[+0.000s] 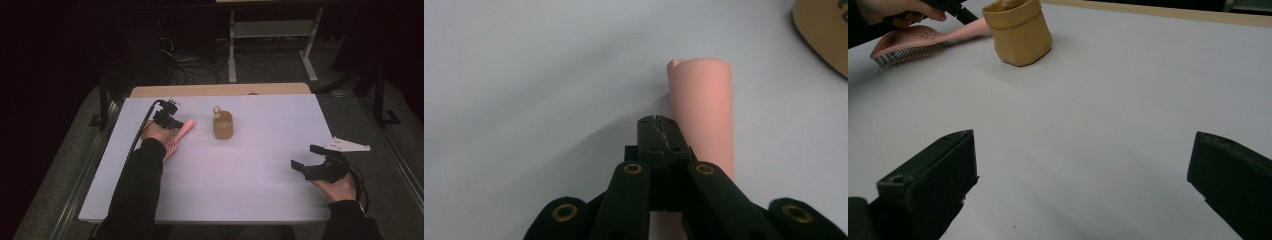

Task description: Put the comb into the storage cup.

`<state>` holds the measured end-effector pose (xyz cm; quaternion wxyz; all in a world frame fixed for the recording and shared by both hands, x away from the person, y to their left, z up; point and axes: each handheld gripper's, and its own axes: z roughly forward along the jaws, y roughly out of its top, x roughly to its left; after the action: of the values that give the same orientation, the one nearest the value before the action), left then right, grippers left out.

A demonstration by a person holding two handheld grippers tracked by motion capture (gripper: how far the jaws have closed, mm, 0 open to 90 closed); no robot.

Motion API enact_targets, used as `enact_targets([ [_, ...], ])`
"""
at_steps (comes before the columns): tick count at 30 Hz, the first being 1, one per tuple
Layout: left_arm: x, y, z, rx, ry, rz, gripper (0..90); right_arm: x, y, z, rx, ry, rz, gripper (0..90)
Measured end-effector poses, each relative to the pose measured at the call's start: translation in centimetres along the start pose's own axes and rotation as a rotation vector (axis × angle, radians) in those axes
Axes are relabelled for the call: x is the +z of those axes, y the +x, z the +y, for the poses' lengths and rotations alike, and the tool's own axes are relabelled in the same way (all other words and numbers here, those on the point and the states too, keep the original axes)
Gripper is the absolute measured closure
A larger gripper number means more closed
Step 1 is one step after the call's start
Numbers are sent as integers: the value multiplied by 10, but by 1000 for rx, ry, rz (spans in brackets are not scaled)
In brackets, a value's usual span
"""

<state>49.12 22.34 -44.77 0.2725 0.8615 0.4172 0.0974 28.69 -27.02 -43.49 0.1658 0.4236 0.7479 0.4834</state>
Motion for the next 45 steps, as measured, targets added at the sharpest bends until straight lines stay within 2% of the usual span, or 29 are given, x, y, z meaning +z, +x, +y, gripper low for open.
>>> enact_targets([
  [8, 2, -7, 0, 31, 33, -38, 898, 0, 0, 0, -2, 2, 0, 0],
  [12, 5, -12, -1, 66, 76, -43, 898, 1, 0, 0, -1, 2, 0, 0],
  [19, 0, -24, 0, 140, 95, -34, 898, 1, 0, 0, -1, 4, 1, 0],
  [21, -2, -26, -1, 150, 103, -39, 898, 1, 0, 0, 0, 2, -1, 0],
  [24, -6, -29, -1, 160, 100, -49, 898, 1, 1, 0, 1, 4, -2, 0],
  [28, -9, -37, -2, 208, 111, -60, 898, 1, 1, 0, 2, 5, -1, 0],
  [33, -10, -43, -5, 230, 111, -76, 898, 1, 0, 0, 3, 7, -1, 0],
  [38, -16, -49, -16, 241, 89, -91, 898, 2, 1, -1, 6, 12, -3, 0],
  [45, -21, -55, -30, 269, 94, -98, 898, 3, 1, -2, 5, 21, -3, 0],
])
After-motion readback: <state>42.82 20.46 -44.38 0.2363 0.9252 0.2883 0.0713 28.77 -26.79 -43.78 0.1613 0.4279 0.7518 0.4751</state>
